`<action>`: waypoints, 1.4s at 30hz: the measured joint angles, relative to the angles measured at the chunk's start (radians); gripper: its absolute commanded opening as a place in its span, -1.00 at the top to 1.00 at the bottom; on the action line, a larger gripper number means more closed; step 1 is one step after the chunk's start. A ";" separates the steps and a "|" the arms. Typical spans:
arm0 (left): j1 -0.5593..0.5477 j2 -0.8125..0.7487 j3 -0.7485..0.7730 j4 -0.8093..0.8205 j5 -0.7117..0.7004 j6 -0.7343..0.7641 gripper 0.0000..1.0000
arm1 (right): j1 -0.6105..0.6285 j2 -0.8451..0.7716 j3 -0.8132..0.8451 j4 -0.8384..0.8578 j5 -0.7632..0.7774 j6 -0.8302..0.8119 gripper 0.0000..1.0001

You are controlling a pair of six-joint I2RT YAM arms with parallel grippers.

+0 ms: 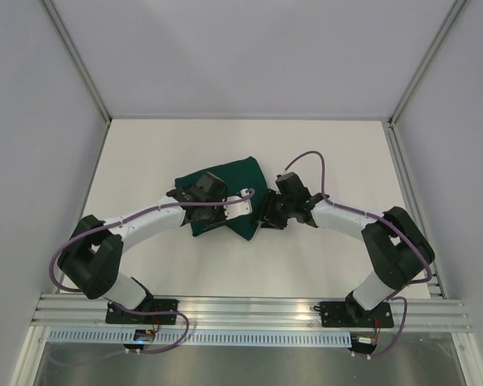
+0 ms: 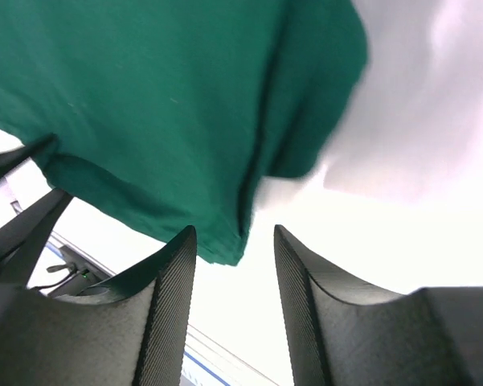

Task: Prepare the surgical pack

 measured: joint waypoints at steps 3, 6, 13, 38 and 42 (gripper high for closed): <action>0.000 0.000 0.010 -0.008 0.019 -0.006 -0.11 | 0.000 -0.035 -0.027 -0.023 0.017 0.005 0.14; 0.000 0.000 0.012 -0.010 0.043 -0.008 -0.12 | 0.000 -0.093 -0.055 -0.044 0.039 0.014 0.23; -0.001 0.016 0.015 -0.008 0.062 0.013 0.45 | 0.000 -0.156 -0.077 -0.006 0.032 0.056 0.66; -0.007 0.006 0.042 -0.023 0.051 -0.006 1.00 | 0.040 0.233 0.063 0.308 -0.117 0.162 0.93; -0.007 -0.002 0.072 -0.037 0.048 -0.034 1.00 | 0.040 0.239 0.065 0.340 -0.135 0.180 0.93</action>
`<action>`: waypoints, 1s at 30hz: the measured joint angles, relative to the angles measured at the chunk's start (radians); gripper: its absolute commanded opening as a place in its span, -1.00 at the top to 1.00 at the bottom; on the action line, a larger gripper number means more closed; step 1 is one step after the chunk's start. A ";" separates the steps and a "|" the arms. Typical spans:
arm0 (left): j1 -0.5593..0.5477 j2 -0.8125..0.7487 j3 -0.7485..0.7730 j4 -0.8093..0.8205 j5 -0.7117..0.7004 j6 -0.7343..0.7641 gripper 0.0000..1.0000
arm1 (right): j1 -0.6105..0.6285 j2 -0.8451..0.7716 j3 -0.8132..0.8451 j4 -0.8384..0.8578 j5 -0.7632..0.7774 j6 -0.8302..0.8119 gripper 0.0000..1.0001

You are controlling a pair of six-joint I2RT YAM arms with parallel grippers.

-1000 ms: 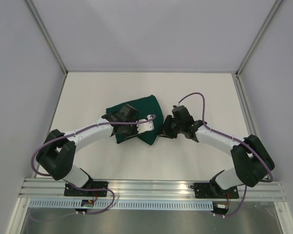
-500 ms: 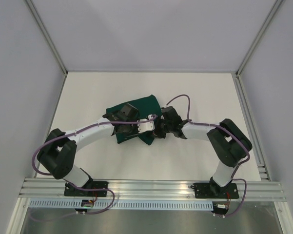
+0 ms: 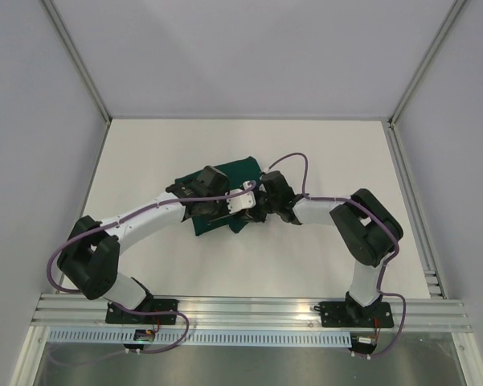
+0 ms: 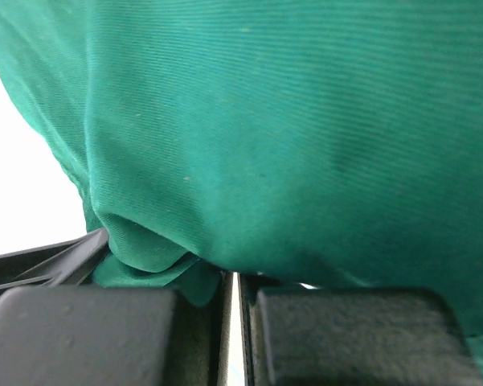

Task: Prepare the surgical pack

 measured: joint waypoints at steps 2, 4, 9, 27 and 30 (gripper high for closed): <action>0.000 -0.003 0.010 -0.005 -0.003 -0.010 1.00 | 0.000 0.000 0.000 0.014 -0.003 0.005 0.93; 0.000 -0.004 0.017 -0.011 -0.005 -0.015 1.00 | 0.000 0.000 0.000 0.028 -0.005 0.011 0.93; 0.000 -0.004 0.026 -0.026 -0.003 -0.019 1.00 | 0.000 0.024 0.016 0.059 -0.017 0.035 0.94; 0.007 -0.026 0.031 -0.037 -0.005 0.022 0.89 | 0.000 0.048 -0.059 0.369 0.060 0.188 0.99; 0.005 -0.026 0.031 -0.041 -0.014 0.031 0.90 | -0.009 0.012 -0.109 0.314 0.079 0.182 0.94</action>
